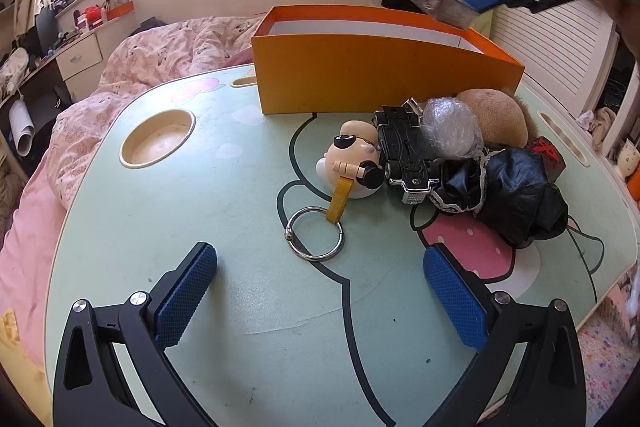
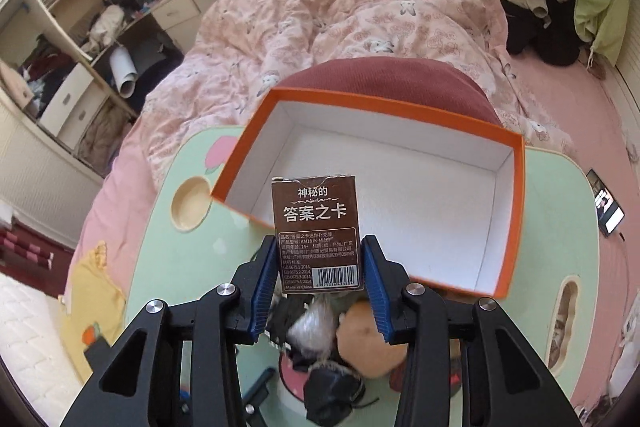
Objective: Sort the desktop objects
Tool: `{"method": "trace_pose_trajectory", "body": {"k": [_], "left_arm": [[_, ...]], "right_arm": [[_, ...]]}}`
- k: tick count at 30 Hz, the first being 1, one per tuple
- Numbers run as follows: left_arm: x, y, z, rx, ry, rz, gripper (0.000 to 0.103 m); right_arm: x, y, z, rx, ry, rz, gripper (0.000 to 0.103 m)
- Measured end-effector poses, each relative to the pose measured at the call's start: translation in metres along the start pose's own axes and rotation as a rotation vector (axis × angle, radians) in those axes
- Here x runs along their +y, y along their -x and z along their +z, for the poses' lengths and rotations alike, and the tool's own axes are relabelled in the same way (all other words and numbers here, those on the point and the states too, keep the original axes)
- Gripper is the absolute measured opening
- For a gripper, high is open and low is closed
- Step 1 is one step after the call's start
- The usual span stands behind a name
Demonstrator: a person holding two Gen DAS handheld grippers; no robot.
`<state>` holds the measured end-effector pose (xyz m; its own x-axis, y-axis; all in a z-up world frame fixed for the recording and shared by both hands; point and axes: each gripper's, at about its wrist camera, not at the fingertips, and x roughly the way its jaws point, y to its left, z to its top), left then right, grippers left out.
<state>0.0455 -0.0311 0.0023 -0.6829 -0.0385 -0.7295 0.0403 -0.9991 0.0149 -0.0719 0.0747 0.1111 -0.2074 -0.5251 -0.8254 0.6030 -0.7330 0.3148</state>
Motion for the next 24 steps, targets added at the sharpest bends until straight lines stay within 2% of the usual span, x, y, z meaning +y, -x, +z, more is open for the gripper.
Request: {"method": "trace_pose_trajectory", "body": {"k": [2,5,7,9,10,11,14,19,24], "left_arm": [[0.000,0.000,0.000,0.000,0.000,0.000,0.103],[0.001,-0.001,0.000,0.000,0.000,-0.001,0.103],[0.000,-0.001,0.000,0.000,0.000,0.000,0.103],[0.000,0.000,0.000,-0.001,0.000,0.000,0.103],[0.001,-0.001,0.000,-0.001,0.000,0.000,0.103],[0.001,-0.001,0.000,-0.001,0.000,-0.001,0.103],[0.000,-0.001,0.000,-0.001,0.000,-0.001,0.103],[0.000,-0.001,0.000,-0.001,0.000,-0.001,0.103],[0.000,-0.001,-0.001,-0.001,0.000,0.000,0.103]], "right_arm": [[0.001,0.003,-0.022,0.030,0.031,0.016,0.041],[0.000,-0.010,-0.049,0.107,0.071,0.087,0.041],[-0.004,-0.015,-0.058,0.092,0.065,0.092,0.042],[-0.009,-0.014,-0.059,0.044,0.054,0.077,0.052],[-0.013,-0.012,-0.059,0.016,0.039,0.076,0.069],[-0.017,-0.008,-0.058,-0.011,0.022,0.069,0.080],[-0.022,0.004,-0.058,-0.066,0.000,0.003,0.080],[-0.032,0.018,-0.072,-0.143,0.015,-0.211,0.080],[-0.048,0.025,-0.108,-0.176,0.029,-0.271,0.080]]}}
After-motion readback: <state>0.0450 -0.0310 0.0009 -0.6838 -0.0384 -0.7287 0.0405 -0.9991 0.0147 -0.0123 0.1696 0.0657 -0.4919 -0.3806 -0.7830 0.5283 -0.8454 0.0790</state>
